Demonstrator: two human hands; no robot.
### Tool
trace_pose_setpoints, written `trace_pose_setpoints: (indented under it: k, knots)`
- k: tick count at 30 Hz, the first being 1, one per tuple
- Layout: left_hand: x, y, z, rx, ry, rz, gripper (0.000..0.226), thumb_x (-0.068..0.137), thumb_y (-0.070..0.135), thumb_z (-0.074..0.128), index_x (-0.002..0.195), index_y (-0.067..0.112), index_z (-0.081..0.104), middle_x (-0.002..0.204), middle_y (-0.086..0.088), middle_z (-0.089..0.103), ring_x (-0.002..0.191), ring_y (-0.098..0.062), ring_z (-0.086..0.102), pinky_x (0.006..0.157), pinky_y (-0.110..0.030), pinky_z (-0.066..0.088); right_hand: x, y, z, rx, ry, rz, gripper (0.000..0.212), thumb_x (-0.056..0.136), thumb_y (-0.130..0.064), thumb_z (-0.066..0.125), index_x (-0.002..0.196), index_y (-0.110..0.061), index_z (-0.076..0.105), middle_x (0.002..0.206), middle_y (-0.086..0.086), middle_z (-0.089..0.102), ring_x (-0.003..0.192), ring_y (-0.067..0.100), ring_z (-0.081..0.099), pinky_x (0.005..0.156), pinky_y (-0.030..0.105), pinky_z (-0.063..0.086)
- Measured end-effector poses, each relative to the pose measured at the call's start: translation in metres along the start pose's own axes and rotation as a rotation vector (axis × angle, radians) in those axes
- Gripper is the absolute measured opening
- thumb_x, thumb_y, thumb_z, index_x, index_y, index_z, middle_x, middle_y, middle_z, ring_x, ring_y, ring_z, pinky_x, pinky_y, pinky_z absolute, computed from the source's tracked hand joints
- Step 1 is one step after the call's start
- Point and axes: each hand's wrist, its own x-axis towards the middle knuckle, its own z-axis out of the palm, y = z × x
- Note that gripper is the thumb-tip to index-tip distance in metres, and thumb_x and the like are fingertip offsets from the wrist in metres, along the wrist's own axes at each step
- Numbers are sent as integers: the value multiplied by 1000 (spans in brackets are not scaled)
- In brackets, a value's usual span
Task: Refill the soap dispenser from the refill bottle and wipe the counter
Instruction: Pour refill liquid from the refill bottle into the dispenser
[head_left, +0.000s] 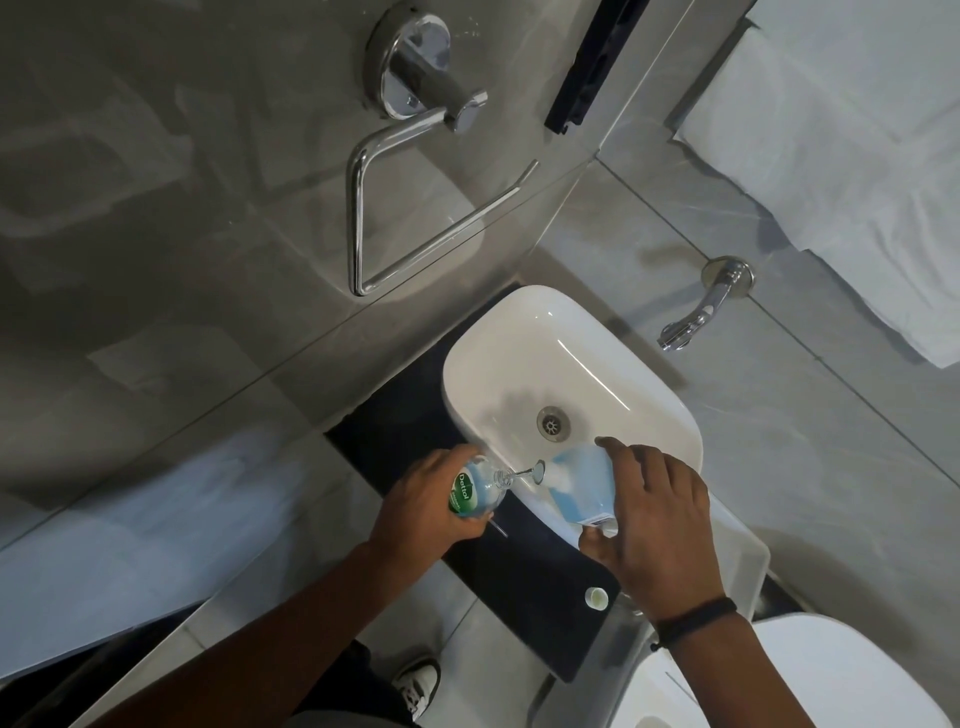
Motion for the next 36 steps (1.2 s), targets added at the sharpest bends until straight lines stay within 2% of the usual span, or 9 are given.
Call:
trace_pose_setpoints:
  k: [17,23,36]
  knots:
    - [4,3,5,5,6,5,87,76,33,97,152,32,56,139,4,63,128,-17,62,101,-34,60,3,9,-8,-18,16,13,97,46,-38,102,131,-13,65,118,16,70,105,43,68,97,61,55]
    - [4,0,9,12,24,11,88,73,36,98,150,36,56,135,7,64,123,-14,63,92,-27,59,1,11,-5,-23,11,11,98,46,-40,101,132,-15,62,119,15,69,106,43,67,97,61,55]
    - [4,2,9,35,13,-4,89,75,34,97,152,34,54,138,4,62,127,-16,61,98,-32,60,2,8,-9,-38,17,8,99,43,-39,103,130,-14,65,116,14,70,103,42,68,96,61,55]
